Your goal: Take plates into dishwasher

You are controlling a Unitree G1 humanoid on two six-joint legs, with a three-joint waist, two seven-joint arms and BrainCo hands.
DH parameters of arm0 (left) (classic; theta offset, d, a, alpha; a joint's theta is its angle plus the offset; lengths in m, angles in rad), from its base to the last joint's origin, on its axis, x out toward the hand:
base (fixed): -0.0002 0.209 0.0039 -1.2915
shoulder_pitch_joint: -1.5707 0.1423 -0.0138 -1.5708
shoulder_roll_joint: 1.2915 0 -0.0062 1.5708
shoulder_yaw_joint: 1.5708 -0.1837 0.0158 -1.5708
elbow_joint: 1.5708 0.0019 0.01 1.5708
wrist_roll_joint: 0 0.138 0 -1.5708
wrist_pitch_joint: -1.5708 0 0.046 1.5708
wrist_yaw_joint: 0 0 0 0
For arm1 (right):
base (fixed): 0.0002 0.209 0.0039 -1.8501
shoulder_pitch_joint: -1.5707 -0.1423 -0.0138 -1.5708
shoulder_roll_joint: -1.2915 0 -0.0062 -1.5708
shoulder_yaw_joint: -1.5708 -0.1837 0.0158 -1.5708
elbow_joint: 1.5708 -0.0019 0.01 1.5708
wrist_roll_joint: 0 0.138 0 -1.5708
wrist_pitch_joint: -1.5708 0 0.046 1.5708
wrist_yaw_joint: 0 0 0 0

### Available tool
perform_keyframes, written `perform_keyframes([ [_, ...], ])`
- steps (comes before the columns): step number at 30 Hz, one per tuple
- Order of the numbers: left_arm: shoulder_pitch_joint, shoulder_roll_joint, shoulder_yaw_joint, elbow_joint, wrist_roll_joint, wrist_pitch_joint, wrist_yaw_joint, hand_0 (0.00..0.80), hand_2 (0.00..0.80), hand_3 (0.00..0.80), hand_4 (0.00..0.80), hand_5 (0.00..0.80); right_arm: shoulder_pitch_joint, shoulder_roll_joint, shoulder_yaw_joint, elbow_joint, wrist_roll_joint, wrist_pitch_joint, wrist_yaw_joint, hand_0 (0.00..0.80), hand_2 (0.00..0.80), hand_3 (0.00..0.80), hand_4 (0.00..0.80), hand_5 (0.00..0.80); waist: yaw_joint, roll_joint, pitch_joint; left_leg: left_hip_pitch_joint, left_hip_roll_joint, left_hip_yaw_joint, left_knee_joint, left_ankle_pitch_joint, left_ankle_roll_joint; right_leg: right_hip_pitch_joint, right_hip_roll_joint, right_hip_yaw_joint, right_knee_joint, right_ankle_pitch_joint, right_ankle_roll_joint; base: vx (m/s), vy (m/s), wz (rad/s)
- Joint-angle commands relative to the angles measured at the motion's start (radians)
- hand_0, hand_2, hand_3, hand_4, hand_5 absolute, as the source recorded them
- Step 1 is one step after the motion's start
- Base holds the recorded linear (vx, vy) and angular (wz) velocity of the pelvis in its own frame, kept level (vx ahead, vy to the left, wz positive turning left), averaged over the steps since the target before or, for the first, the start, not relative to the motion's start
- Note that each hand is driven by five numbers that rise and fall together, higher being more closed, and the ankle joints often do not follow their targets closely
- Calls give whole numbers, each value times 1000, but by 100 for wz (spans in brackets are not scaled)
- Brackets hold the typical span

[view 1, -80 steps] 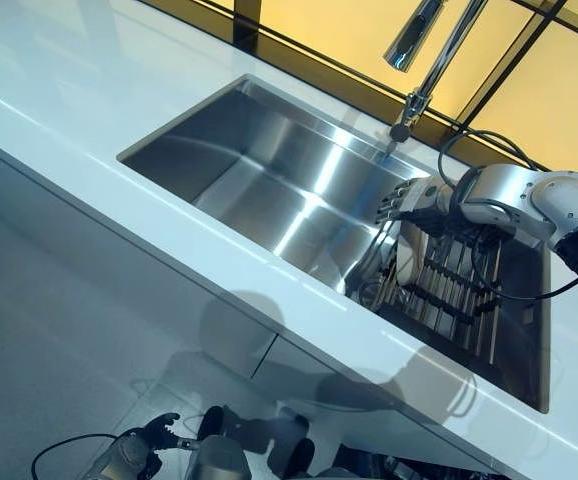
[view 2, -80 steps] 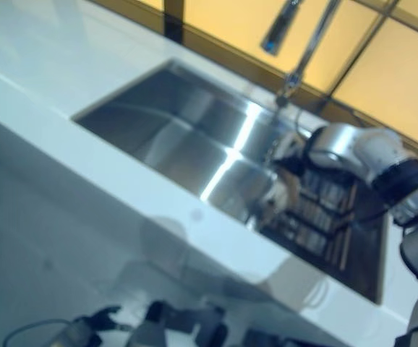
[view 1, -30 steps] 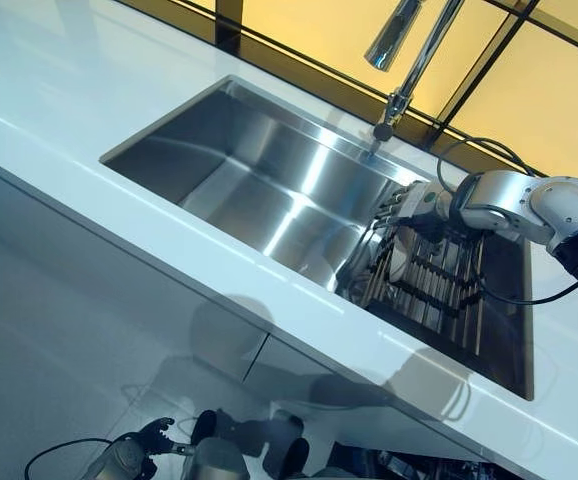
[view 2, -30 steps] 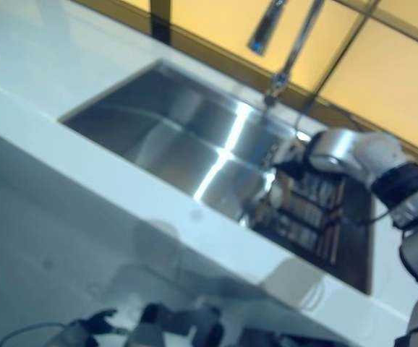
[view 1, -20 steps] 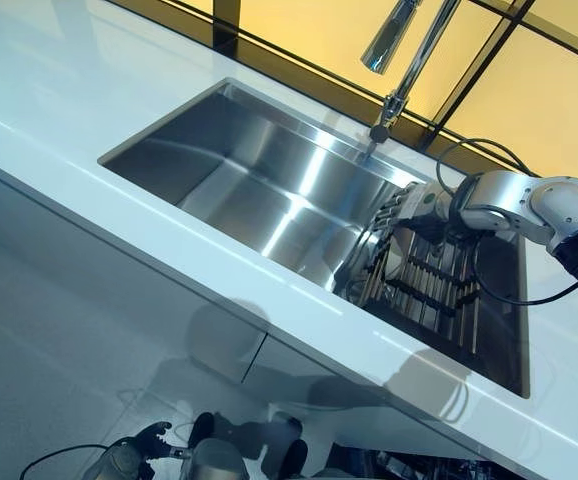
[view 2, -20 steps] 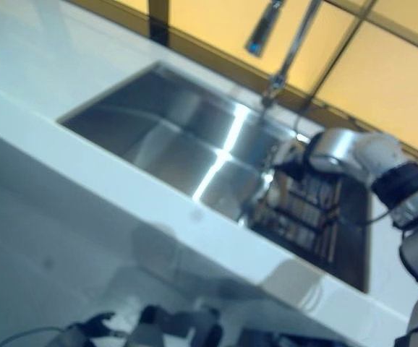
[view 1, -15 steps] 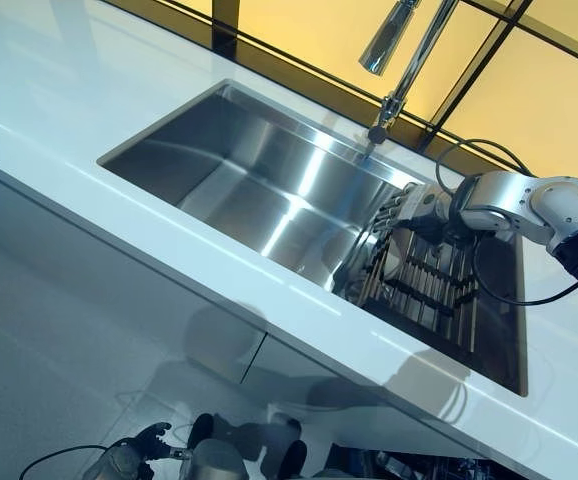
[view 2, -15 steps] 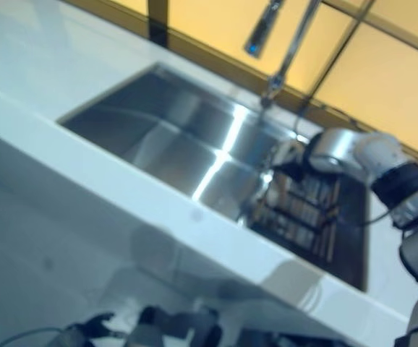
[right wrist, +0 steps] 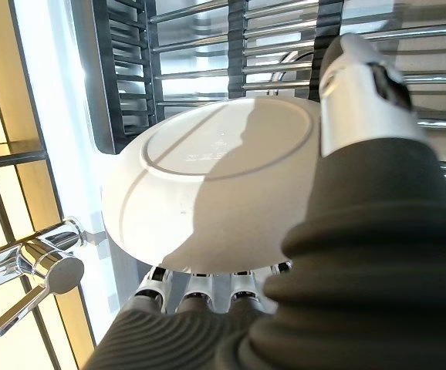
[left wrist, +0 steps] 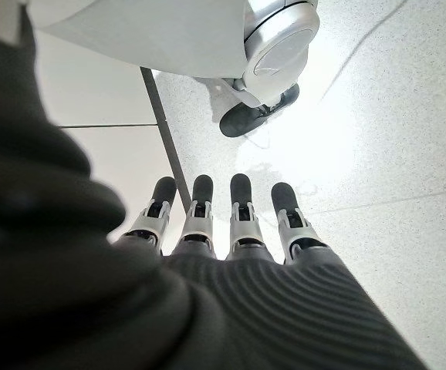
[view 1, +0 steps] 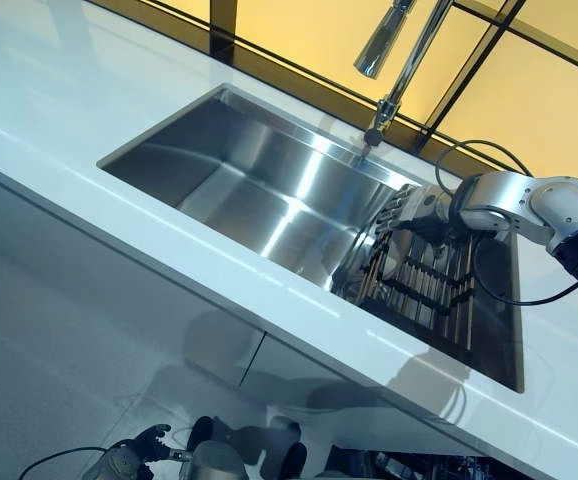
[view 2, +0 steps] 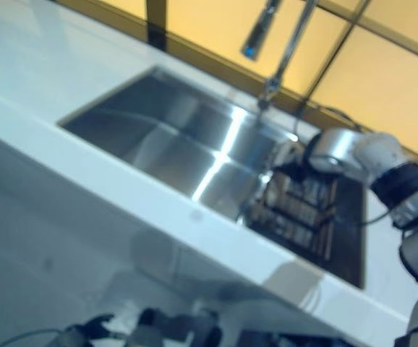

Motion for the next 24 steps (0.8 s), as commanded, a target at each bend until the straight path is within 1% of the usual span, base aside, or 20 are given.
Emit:
perform_keyframes([
  [1,-6,-6,-23,-1,24,-8,-7,0,0,0,0,0,-72,-55,15,55,23,6,-25,0,0,0,0,0,12,9,-34,-27,-4,51,-2,-11,46,16,-17,29,36,-24,67,-10,21,-3],
  [7,-5,-19,-28,2,23,-4,-7,0,0,0,0,0,-80,-54,17,50,19,10,-21,0,0,0,0,0,8,15,-42,-22,-3,60,-3,-12,46,20,-19,34,31,-23,67,-14,21,-4],
  [16,0,-30,-26,11,23,-8,-2,0,0,0,0,0,-66,-59,1,43,-47,39,-73,0,0,0,0,0,-6,20,-54,-12,-1,77,-9,-15,45,19,-22,39,23,-17,73,-23,15,-6],
  [24,-7,-60,-25,31,26,-14,-2,0,0,0,0,0,-50,-59,-21,24,-63,21,-51,0,0,0,0,0,-32,29,-70,2,-2,97,-15,-20,47,20,-26,60,17,-13,75,-23,39,-6],
])
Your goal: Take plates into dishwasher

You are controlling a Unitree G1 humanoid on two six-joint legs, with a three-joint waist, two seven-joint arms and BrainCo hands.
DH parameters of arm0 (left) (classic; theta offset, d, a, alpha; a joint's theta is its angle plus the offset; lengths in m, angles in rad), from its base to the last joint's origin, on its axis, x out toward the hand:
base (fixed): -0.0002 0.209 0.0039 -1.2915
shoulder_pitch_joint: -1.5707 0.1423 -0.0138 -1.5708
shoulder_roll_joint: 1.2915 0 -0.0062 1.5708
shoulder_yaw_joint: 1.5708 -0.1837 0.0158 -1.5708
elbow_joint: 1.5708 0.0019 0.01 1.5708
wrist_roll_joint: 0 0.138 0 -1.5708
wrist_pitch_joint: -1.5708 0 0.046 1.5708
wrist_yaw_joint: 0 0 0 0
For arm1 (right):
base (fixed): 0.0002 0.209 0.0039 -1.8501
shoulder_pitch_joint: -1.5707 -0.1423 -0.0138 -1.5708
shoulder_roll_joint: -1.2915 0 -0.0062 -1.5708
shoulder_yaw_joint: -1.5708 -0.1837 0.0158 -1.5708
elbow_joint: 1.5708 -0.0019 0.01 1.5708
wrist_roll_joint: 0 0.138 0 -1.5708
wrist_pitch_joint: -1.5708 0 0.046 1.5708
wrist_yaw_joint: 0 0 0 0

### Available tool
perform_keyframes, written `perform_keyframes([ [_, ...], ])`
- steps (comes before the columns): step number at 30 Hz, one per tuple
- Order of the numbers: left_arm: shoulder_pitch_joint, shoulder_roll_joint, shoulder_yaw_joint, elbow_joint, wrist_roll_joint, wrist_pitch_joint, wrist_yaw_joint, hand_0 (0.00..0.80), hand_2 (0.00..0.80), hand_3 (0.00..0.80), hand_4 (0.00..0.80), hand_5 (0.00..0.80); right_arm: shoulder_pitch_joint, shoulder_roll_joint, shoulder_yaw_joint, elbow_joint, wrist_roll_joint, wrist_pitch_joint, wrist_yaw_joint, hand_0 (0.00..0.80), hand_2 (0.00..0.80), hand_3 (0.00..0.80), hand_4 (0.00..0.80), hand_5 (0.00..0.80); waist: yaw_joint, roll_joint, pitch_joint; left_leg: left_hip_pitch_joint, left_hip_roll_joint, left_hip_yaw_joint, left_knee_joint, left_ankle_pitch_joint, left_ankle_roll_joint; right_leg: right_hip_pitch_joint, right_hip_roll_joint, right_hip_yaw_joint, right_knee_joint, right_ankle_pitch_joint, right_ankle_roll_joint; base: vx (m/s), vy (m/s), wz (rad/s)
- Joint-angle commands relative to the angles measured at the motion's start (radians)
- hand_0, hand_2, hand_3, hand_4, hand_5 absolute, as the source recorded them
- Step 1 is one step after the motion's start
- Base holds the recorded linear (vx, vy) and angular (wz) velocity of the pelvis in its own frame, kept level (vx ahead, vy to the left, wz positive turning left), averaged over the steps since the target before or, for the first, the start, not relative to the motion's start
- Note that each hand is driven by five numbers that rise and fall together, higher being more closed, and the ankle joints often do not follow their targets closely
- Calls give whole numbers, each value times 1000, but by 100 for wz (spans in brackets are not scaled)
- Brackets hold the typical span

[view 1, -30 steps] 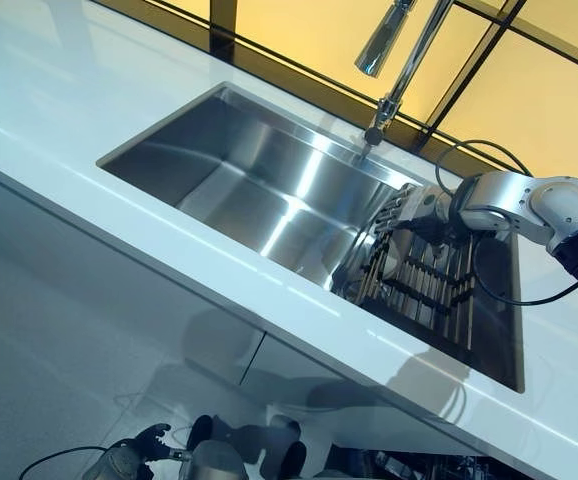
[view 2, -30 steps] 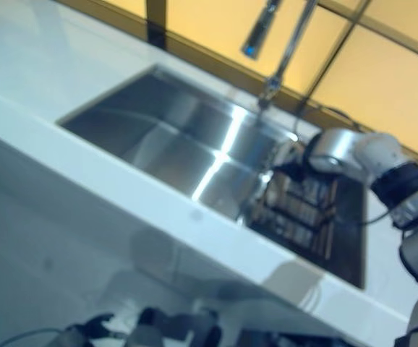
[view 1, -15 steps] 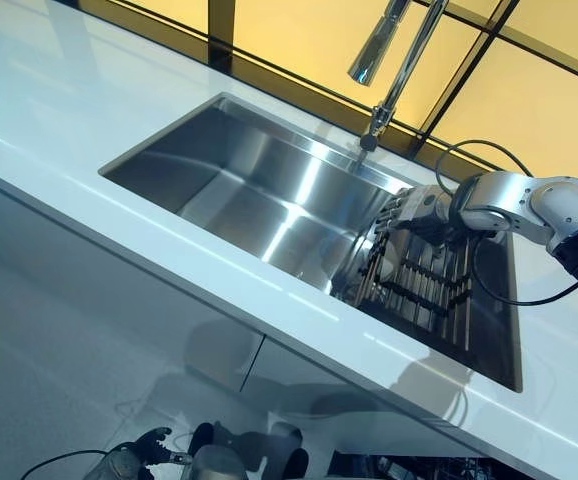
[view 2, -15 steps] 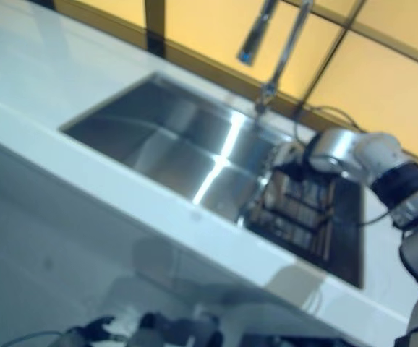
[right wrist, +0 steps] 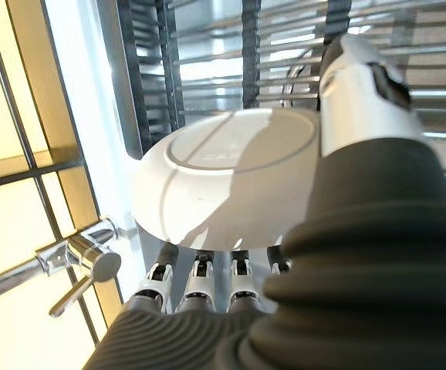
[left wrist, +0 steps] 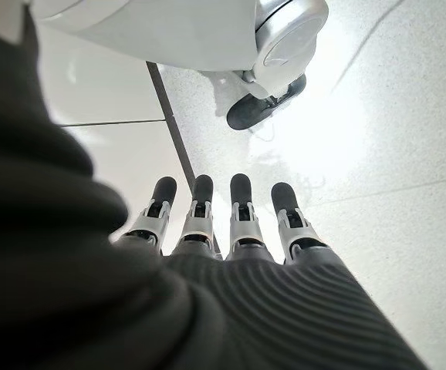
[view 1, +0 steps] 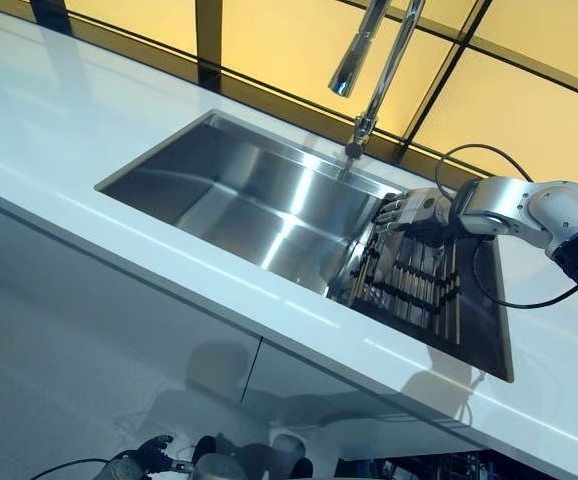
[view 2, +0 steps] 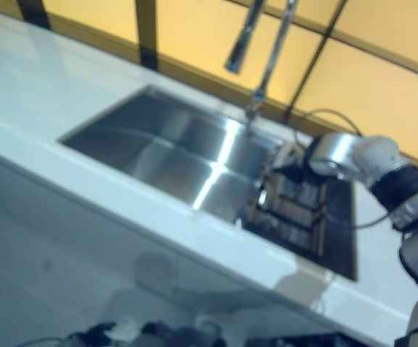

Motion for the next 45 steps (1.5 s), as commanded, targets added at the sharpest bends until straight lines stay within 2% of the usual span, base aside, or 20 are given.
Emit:
perform_keyframes([
  [1,-38,-40,-32,32,25,-16,-2,0,0,0,0,0,-64,-60,-21,28,-16,20,7,0,0,0,0,0,-2,6,-6,-12,-5,51,-4,-21,46,35,-26,16,16,-24,74,-8,33,-9],
  [8,-50,-47,-33,47,29,-15,0,0,0,0,0,0,-65,-60,-17,46,-19,15,1,0,0,0,0,0,-6,5,-8,-14,-1,58,-4,-21,43,29,-26,17,10,-20,74,-15,4,-4],
  [18,-55,-52,-65,40,14,-7,8,0,0,0,0,0,-76,-89,2,63,-7,1,-20,0,0,0,0,0,5,17,-8,-17,-9,36,-4,-19,39,36,-33,-13,11,-25,69,3,16,2],
  [28,-67,-53,-100,28,-7,-1,9,0,0,0,0,0,-66,-90,2,82,-45,21,-78,0,0,0,0,0,13,31,6,-25,-16,19,-4,-14,40,36,-40,-40,16,-26,68,-7,16,8],
  [35,-57,-56,-102,34,-9,-11,13,0,0,0,0,0,-52,-84,-11,68,-43,32,-65,0,0,0,0,0,11,35,5,-22,-19,19,-4,-15,41,38,-41,-40,16,-28,67,13,13,3],
  [37,-59,-54,-103,31,-10,-10,13,0,0,0,0,0,-48,-79,-16,71,-2,69,-49,0,0,0,0,0,11,35,9,-22,-17,19,-4,-14,41,38,-41,-39,17,-27,67,0,0,0],
  [39,-60,-52,-103,30,-12,-13,15,0,0,0,0,0,-40,-77,-29,73,119,140,-20,0,0,0,0,0,11,34,12,-23,-16,19,-4,-14,41,37,-40,-38,17,-27,67,0,0,0],
  [42,-61,-54,-99,35,-13,-19,14,0,0,0,0,0,-10,-76,-86,78,346,331,32,0,0,0,0,0,4,40,17,-22,-17,17,-4,-14,42,34,-41,-37,23,-27,67,0,0,0],
  [45,-62,-59,-102,48,-27,-32,23,0,0,0,0,0,45,-62,-174,110,464,450,47,0,0,0,0,0,-6,51,22,-18,-18,20,-4,-15,43,32,-45,-35,28,-28,68,-17,41,1],
])
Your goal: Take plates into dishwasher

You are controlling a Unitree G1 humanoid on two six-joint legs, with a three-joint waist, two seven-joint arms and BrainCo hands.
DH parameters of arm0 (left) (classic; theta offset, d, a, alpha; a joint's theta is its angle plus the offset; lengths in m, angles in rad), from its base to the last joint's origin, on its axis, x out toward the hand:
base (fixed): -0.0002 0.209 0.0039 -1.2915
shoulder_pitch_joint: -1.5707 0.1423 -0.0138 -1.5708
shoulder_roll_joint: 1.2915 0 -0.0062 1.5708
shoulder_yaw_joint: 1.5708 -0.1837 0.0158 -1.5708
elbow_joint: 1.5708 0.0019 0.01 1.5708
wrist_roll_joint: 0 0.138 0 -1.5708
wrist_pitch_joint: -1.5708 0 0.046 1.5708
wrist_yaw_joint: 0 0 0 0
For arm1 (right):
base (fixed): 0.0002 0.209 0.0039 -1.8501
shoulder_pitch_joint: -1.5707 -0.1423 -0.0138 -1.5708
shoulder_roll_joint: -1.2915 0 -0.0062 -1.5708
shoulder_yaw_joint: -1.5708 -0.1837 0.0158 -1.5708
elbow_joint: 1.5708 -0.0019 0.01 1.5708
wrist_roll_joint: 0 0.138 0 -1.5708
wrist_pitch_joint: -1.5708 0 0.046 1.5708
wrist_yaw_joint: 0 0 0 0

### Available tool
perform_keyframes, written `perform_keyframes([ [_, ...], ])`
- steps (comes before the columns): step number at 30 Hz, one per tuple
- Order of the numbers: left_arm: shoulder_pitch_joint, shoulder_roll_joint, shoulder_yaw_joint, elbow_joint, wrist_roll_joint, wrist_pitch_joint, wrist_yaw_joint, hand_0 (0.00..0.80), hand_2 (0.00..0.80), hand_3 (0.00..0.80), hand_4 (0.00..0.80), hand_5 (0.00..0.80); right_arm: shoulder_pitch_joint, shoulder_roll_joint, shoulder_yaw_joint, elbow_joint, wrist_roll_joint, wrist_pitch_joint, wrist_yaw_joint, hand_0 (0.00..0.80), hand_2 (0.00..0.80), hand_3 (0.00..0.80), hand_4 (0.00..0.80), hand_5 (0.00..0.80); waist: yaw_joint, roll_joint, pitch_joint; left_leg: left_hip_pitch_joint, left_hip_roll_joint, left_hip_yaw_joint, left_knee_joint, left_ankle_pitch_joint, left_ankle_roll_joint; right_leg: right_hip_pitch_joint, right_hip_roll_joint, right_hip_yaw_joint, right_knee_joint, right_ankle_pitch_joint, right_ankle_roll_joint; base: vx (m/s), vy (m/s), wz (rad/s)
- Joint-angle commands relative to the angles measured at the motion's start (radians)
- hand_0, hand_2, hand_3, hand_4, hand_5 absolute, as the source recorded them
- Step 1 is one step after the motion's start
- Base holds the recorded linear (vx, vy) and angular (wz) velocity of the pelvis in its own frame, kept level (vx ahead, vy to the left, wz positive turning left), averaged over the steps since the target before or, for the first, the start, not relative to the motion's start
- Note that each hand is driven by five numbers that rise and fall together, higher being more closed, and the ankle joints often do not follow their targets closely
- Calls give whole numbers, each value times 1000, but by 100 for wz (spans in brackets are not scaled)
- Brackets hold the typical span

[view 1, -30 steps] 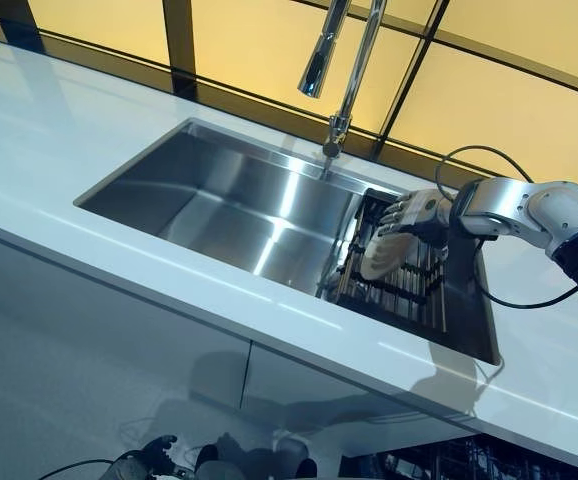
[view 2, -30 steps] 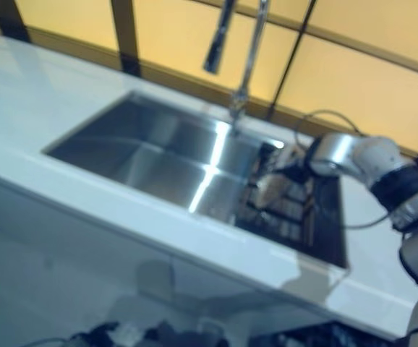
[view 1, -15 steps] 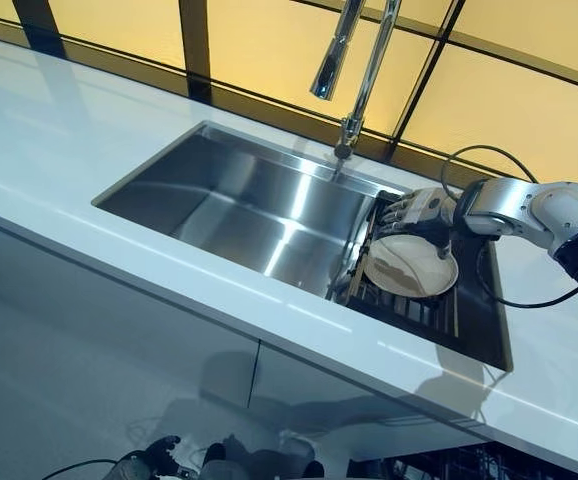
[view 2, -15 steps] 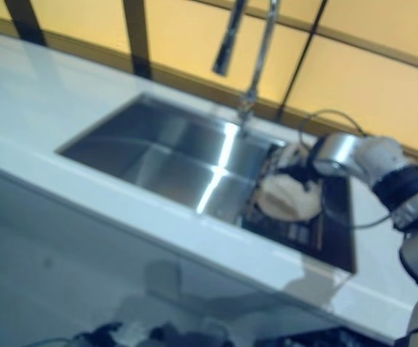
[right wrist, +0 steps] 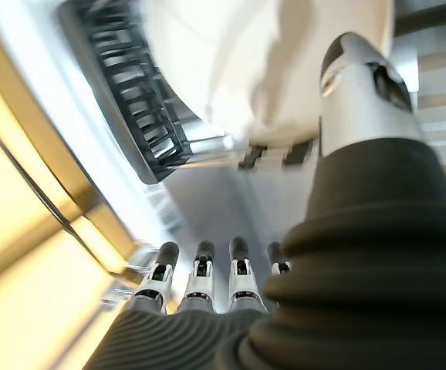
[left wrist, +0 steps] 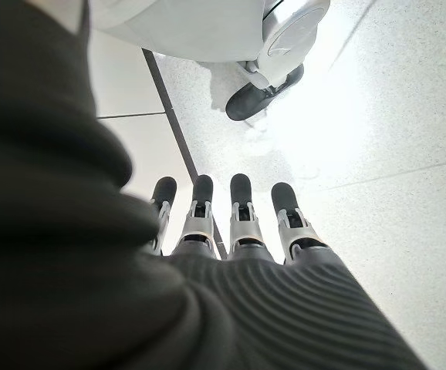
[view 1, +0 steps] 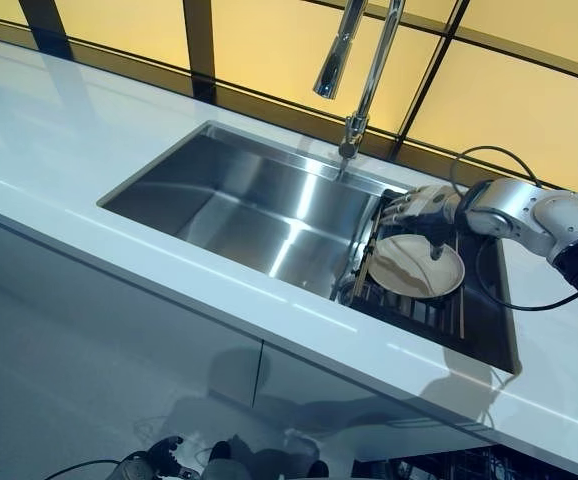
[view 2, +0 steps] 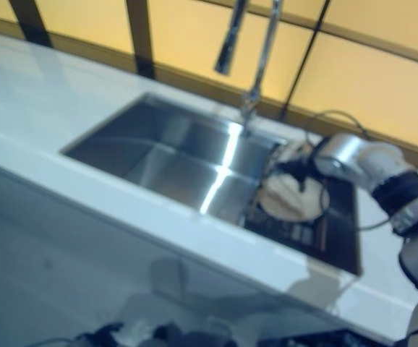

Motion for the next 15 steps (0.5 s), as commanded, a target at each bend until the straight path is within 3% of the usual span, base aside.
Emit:
perform_keyframes([
  [1,-52,-18,-78,40,-27,-37,11,0,0,0,0,0,-41,-54,-84,72,183,209,22,0,0,0,0,0,13,-15,35,4,-12,49,-3,-21,36,32,-34,-6,32,-27,65,0,45,0],
  [8,-66,-33,-81,62,-40,-48,12,0,0,0,0,0,45,-14,-214,115,264,352,43,0,0,0,0,0,-3,1,43,16,-16,56,-3,-24,40,38,-40,-3,35,-28,63,1,15,0],
  [15,-68,-45,-78,83,-43,-52,20,0,0,0,0,0,118,9,-236,118,211,343,92,0,0,0,0,0,-13,5,40,24,-16,65,-3,-25,39,45,-41,-2,32,-28,63,0,0,0],
])
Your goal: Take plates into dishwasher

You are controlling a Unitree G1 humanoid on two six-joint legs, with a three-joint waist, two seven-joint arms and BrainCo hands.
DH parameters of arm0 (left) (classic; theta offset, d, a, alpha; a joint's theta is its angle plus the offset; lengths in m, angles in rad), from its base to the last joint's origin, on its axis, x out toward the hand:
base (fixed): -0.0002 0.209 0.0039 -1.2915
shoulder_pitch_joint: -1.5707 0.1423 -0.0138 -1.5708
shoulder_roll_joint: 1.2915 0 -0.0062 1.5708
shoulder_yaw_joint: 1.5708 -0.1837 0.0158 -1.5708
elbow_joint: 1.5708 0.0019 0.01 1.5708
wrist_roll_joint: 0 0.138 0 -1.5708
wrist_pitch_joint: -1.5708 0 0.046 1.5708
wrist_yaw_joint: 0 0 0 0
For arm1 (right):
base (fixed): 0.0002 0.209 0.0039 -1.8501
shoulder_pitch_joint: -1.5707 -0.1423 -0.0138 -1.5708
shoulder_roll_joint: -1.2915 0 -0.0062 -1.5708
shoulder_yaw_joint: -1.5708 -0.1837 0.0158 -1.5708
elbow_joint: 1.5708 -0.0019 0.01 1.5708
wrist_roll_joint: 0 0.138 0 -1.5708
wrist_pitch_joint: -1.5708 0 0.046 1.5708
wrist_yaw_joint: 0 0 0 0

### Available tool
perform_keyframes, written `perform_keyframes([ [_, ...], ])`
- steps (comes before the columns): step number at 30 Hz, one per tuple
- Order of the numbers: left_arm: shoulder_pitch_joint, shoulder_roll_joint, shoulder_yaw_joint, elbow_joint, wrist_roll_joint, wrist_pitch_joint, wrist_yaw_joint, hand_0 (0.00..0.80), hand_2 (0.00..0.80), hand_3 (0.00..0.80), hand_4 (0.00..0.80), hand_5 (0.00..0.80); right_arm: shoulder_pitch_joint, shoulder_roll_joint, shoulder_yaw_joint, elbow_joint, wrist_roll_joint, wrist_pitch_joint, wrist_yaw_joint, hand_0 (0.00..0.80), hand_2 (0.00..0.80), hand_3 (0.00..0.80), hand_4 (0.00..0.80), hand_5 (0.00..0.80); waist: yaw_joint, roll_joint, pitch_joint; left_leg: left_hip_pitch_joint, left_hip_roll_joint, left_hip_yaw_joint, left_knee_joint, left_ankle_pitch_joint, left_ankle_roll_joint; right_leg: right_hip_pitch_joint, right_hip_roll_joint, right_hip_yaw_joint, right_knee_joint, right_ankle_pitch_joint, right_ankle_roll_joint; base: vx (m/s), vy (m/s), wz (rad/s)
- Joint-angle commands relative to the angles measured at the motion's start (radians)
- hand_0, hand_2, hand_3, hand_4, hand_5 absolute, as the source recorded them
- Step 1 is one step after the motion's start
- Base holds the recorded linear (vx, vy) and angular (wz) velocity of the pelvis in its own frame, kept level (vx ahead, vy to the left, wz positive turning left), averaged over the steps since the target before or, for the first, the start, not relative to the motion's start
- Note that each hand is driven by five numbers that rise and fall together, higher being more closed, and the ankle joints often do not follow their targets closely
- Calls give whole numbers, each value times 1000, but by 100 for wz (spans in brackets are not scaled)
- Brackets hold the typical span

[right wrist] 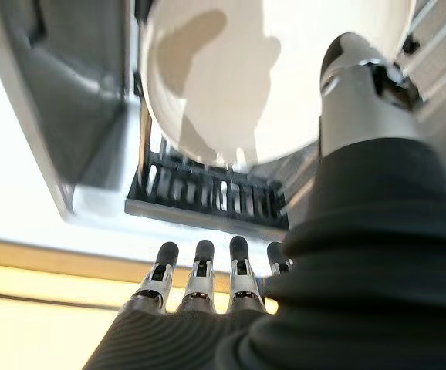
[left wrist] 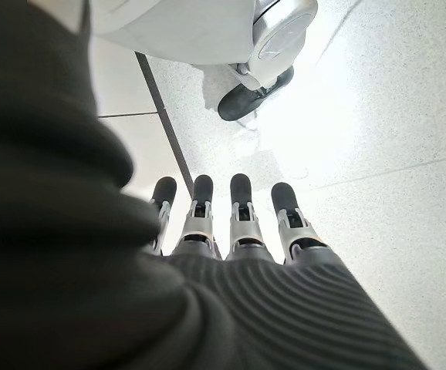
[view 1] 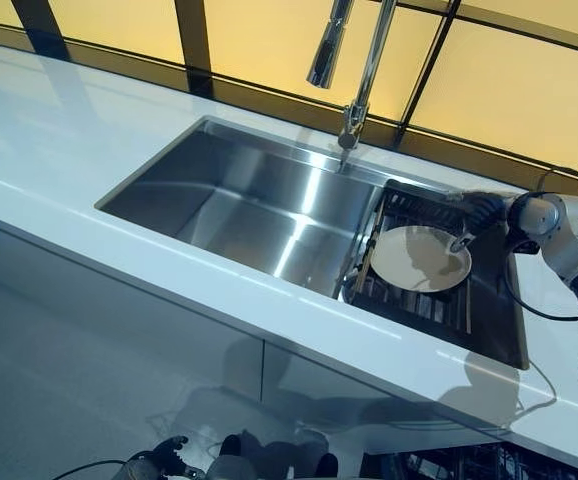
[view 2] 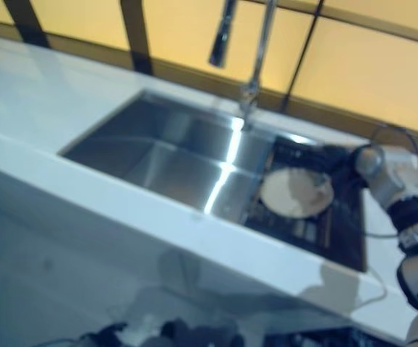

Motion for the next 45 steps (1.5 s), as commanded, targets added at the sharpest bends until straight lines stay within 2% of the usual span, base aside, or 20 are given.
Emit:
perform_keyframes([
  [1,-52,-22,-79,45,-33,-38,13,0,0,0,0,0,-55,-9,-16,5,-20,13,13,0,0,0,0,0,-3,-26,18,13,-15,66,-2,-26,39,38,-42,1,32,-27,62,0,0,0],
  [11,-69,-20,-82,45,-40,-36,15,0,0,0,0,0,-1,10,-22,1,-20,-17,31,0,0,0,0,0,-5,-25,32,5,-13,68,-2,-21,40,28,-42,2,38,-26,61,0,0,0],
  [34,-89,-27,-59,40,-37,-31,20,0,0,0,0,0,156,63,-91,-123,-39,9,24,0,0,0,0,0,-20,-29,57,-9,-13,70,-1,-17,46,9,-42,10,50,-26,61,0,0,0],
  [45,-101,-35,-59,42,-47,-34,27,0,0,0,0,0,195,119,-124,-169,-111,33,-172,0,0,0,0,0,-28,-15,79,-30,-16,63,6,-15,51,-13,-43,20,61,-27,62,0,0,0],
])
